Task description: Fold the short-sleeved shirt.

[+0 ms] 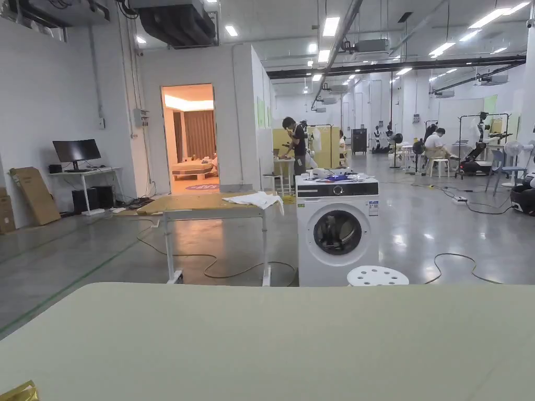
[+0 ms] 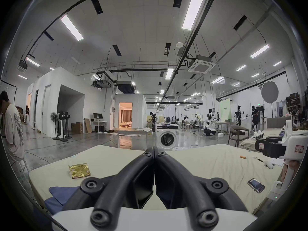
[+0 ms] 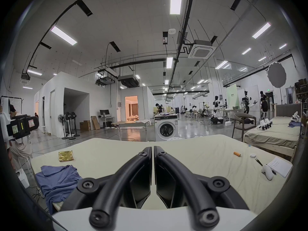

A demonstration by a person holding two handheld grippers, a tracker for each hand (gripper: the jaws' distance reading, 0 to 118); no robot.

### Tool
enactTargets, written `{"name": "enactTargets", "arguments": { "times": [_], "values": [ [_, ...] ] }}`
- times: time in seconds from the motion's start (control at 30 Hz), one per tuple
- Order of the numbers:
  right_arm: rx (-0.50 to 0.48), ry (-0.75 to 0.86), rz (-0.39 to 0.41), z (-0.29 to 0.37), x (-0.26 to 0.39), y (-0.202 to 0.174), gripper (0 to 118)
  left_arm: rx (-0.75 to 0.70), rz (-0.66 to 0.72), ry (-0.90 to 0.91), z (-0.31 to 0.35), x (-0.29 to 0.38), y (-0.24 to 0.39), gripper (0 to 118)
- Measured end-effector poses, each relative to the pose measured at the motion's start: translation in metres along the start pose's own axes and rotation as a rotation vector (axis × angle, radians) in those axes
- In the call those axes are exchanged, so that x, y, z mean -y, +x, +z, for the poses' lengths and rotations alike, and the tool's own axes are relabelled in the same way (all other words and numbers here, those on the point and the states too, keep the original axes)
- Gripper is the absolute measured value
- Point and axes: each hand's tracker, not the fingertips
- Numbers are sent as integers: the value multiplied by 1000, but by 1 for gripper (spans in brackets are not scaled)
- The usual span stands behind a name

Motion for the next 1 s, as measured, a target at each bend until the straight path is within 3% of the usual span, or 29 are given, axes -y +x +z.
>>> {"name": "enactTargets", "arguments": {
  "times": [0.77,0.93,1.0],
  "values": [
    [13,-18,32,-3,3,-2,1,-14,9,-28,-2,4,-4,0],
    [20,1,44,-6,-6,1,1,-6,136,-41,-3,-13,-16,0],
    [40,37,126,-7,-11,-2,1,-21,56,-19,-3,-15,-14,0]
  ]
}}
